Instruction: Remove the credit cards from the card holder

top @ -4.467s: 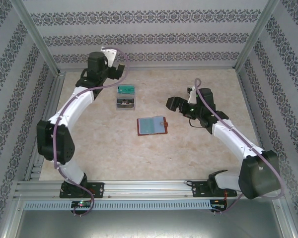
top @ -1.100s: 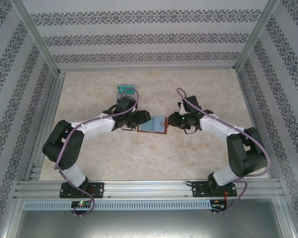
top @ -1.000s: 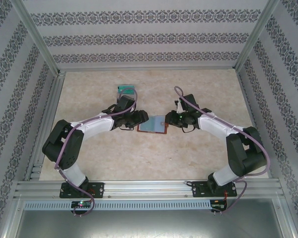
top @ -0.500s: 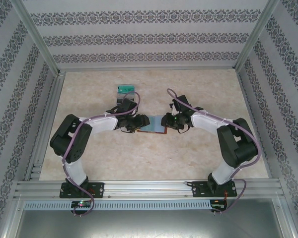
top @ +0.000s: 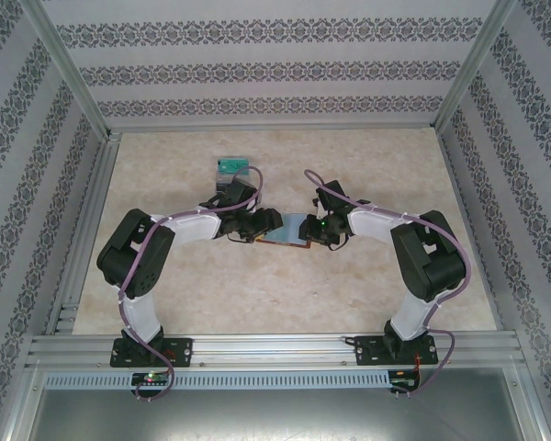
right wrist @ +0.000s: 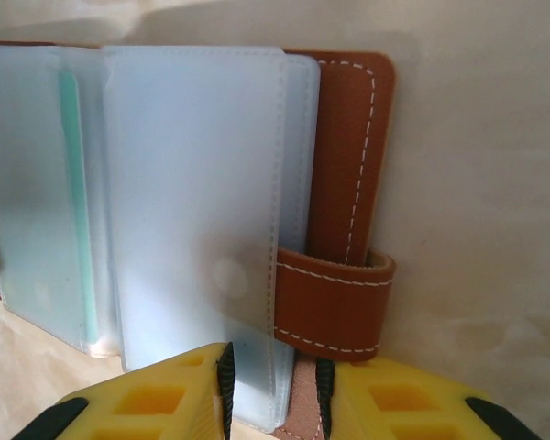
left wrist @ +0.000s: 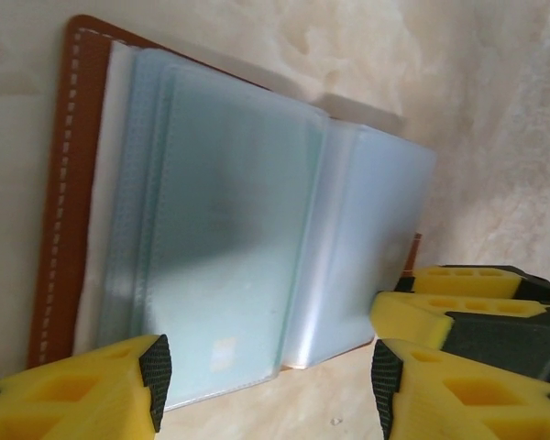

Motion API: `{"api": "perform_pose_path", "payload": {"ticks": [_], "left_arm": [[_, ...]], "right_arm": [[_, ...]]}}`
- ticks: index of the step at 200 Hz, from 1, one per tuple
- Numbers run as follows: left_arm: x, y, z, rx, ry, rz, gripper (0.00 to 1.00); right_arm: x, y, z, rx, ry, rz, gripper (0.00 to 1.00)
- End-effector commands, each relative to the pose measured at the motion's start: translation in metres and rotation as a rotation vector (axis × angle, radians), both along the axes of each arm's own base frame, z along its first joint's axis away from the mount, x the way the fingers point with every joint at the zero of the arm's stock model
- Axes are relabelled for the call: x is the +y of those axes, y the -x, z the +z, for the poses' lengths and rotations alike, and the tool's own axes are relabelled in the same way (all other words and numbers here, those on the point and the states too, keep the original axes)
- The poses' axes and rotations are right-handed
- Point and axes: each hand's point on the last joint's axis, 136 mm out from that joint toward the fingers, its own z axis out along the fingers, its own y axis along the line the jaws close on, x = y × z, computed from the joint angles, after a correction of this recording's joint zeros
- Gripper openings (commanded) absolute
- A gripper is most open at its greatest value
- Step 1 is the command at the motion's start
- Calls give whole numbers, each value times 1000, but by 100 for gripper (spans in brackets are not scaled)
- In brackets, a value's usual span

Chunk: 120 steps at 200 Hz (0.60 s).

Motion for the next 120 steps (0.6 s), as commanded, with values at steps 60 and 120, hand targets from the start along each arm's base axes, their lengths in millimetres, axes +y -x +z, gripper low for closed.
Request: {"api": "perform_pose_path", "payload": {"ticks": [60,120], "left_arm": [[-3,0,7,-34,-20,-7,64],[13,-7,4,-36,-73,32,65]], "right_arm": [[-2,6,-12,24,26,23,34],[-3,8,-13,29,25,24,34]]}}
